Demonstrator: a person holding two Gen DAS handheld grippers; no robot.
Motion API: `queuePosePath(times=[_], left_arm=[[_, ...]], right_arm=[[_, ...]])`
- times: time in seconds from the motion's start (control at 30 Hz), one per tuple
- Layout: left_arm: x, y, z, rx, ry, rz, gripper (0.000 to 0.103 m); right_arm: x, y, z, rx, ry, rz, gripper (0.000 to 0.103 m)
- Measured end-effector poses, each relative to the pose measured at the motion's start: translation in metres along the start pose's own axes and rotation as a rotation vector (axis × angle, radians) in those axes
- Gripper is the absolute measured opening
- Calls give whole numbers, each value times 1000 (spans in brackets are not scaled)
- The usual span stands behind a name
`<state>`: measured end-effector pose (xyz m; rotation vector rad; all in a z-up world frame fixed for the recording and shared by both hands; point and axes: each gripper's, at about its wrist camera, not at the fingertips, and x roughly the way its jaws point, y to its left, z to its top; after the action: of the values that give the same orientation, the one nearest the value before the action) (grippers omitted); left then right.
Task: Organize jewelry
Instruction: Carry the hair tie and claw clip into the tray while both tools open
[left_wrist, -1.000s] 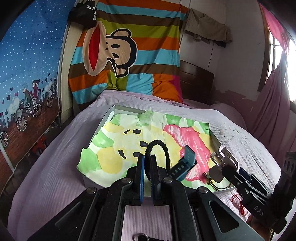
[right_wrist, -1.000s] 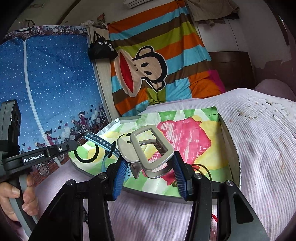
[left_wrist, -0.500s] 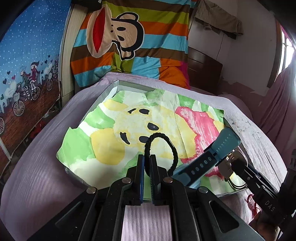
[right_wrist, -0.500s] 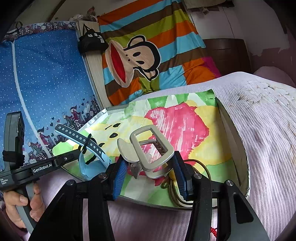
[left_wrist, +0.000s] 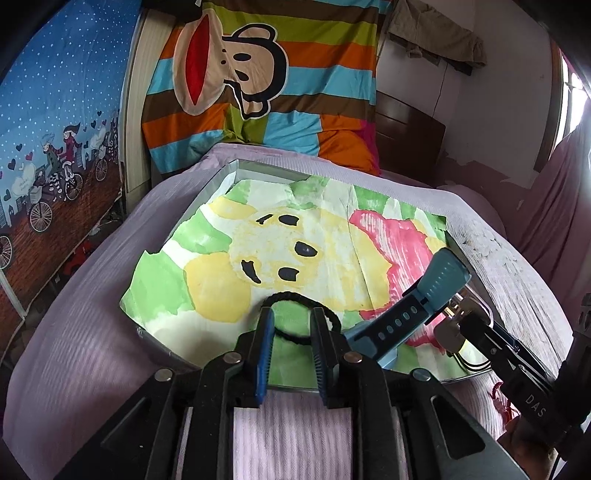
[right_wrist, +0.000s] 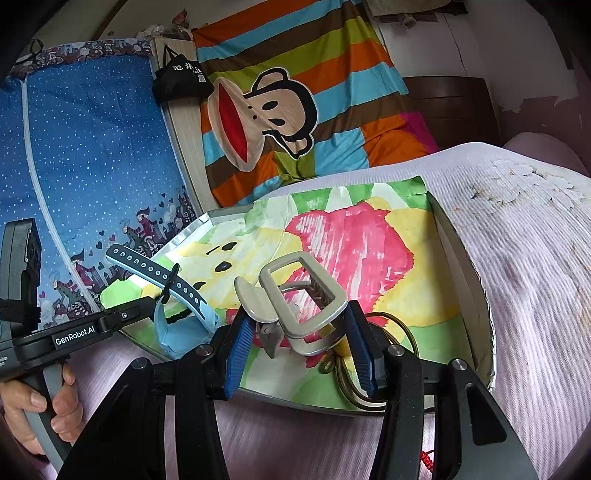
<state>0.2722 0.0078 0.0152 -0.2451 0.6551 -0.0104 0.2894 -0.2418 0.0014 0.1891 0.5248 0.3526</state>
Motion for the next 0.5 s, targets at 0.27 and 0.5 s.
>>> queuePosePath(times=[0.27,0.5], left_arm=[[-17,4,-2,-28,-64,-24,58],[-49,11,-7,-57,-182,-31,95]], right_arm=[[-15,-4,-1,4,-50,-2,56],[-48,2,0,-23,-157,3,76]])
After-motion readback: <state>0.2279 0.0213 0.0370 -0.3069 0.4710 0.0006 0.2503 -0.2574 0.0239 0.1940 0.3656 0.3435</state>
